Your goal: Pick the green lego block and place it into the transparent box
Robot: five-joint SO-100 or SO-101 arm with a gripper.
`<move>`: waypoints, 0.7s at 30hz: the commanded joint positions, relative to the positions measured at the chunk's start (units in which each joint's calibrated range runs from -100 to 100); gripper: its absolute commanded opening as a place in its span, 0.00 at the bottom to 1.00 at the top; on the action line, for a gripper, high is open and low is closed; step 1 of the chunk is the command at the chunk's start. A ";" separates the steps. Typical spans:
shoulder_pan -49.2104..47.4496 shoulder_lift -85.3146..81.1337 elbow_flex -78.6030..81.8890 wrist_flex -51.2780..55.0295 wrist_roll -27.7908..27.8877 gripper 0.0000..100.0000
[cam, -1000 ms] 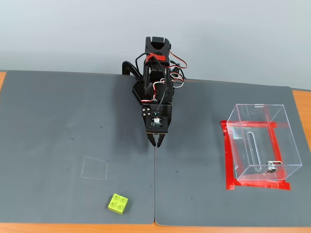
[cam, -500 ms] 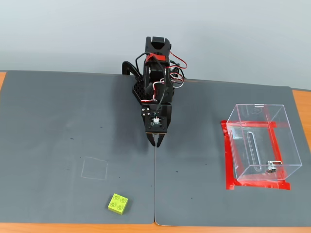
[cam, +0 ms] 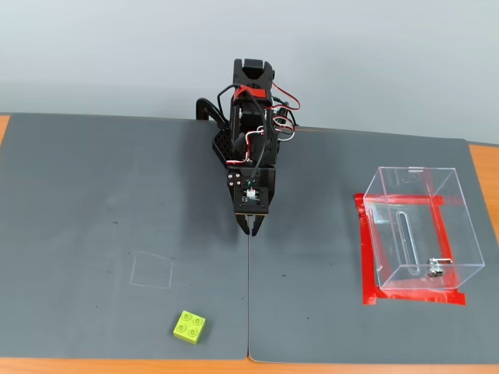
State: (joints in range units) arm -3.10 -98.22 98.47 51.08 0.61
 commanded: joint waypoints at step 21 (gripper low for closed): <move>7.38 36.45 -31.58 -0.65 0.25 0.03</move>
State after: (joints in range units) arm 2.80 -64.83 71.08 51.00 0.71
